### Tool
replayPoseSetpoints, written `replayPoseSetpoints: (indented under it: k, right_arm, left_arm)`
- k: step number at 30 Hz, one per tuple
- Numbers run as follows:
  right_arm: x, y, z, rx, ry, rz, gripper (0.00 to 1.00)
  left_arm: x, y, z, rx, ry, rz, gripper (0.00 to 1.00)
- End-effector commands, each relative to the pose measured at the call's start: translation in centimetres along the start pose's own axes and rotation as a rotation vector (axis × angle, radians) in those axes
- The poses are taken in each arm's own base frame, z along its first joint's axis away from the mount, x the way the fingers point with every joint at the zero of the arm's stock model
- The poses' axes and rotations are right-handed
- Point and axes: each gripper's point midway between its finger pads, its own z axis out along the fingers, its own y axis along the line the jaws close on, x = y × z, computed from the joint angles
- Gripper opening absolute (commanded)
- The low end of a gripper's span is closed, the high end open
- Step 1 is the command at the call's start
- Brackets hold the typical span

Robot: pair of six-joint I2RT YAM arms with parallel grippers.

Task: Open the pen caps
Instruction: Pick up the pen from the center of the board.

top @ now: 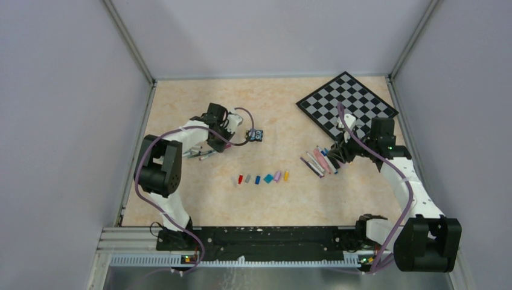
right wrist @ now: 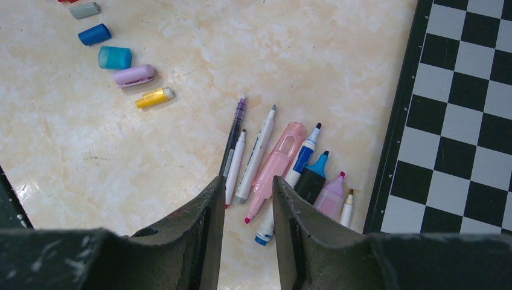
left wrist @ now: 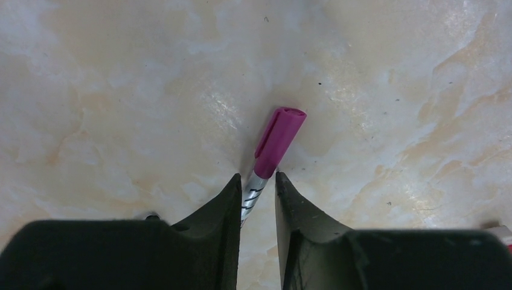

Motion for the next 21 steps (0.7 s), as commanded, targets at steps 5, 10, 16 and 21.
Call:
replayPoseSetpoints:
  k: [5,10,16,21]
  right_arm:
    - [-1.2,-0.3,-0.3,0.013,-0.04,-0.04,0.34]
    - [-1.2,-0.4,-0.4,0.017,-0.038,-0.042,0.34]
    - [-1.2,-0.4,-0.4,0.018,-0.037,-0.044,0.34]
    - [-1.2,-0.4,-0.4,0.018,-0.036,-0.043,0.34]
  left_arm:
    - [-0.2,0.3,0.1,0.003,0.011,-0.043,0.13]
    - [-0.1,-0.4,-0.6,0.02,0.017,-0.106,0.1]
    - [0.3,-2.0,-1.5,0.061,0.004,-0.204,0.17]
    - [1.7,-2.4,-1.6,0.021,0.027,-0.24,0.28]
